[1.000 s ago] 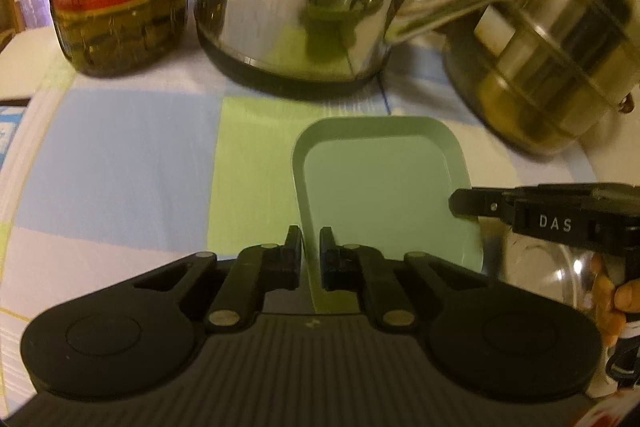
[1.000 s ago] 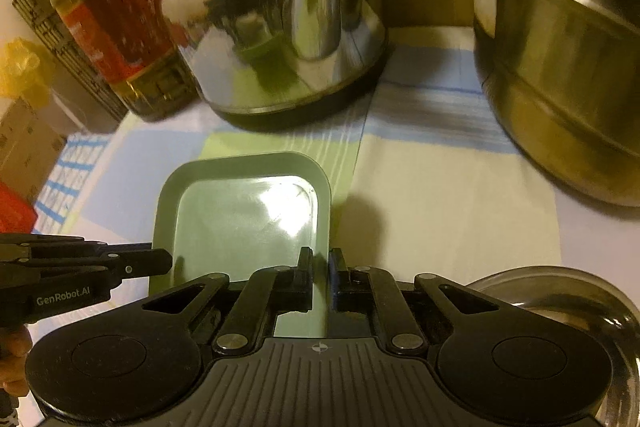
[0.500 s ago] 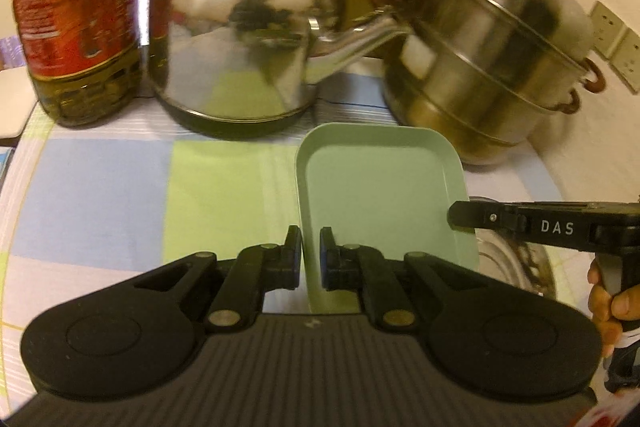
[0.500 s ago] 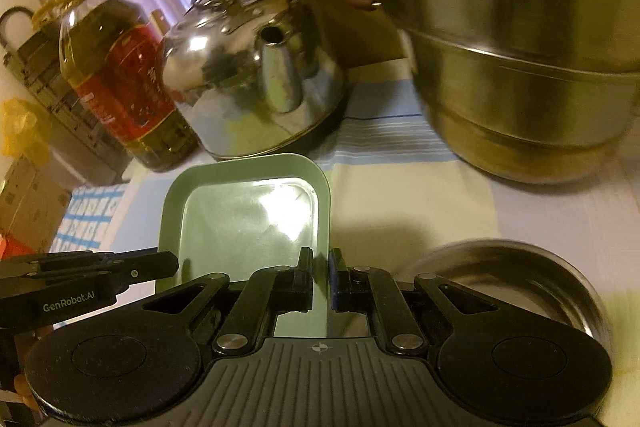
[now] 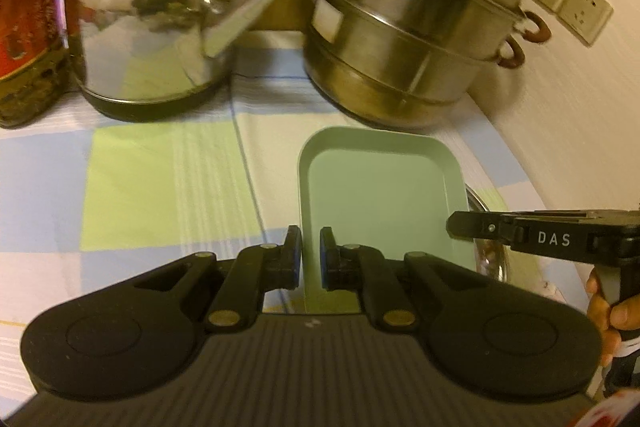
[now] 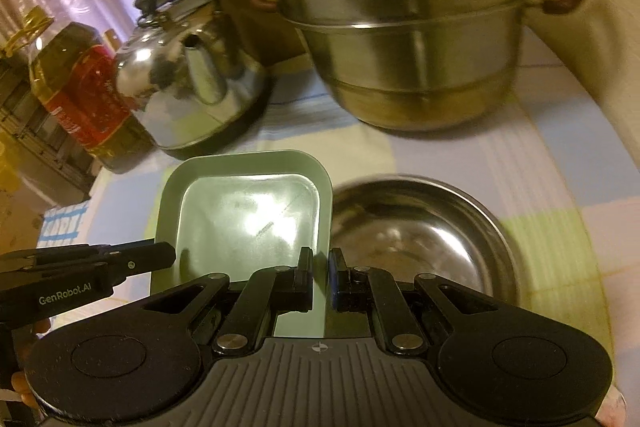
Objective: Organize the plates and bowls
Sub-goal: 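Carry the green plate with the right tool into the large steel plate, then open the right tool to release the green plate and withdraw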
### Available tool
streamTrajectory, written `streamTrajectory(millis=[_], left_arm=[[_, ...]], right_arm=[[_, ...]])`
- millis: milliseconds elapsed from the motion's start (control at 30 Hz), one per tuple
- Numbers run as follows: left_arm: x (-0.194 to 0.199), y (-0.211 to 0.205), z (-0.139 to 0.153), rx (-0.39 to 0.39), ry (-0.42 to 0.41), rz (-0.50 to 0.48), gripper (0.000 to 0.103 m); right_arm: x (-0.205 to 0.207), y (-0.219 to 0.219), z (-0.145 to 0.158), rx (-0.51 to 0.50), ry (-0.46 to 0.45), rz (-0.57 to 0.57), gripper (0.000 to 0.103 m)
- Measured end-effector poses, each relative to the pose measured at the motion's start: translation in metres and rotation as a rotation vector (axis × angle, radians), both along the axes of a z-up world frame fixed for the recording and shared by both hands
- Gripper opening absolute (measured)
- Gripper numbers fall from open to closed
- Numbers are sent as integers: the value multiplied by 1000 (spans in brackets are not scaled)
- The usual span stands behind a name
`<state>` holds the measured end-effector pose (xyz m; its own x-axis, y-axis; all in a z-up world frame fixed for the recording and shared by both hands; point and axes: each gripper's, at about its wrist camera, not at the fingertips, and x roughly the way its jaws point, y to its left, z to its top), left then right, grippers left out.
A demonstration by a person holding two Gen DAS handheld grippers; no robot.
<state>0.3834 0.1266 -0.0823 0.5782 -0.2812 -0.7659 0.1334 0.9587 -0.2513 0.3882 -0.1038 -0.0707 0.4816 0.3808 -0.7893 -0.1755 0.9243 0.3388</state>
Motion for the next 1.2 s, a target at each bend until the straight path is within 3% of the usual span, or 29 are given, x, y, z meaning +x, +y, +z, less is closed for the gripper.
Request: streamTrajectory(millis=[567, 1200], left_arm=[[9, -62, -31, 41, 43, -104, 8], [25, -78, -54, 81, 95, -108, 9]], right_arm=[[-20, -45, -26, -90, 49, -134, 8], [-8, -49, -47, -107, 74, -169, 9]])
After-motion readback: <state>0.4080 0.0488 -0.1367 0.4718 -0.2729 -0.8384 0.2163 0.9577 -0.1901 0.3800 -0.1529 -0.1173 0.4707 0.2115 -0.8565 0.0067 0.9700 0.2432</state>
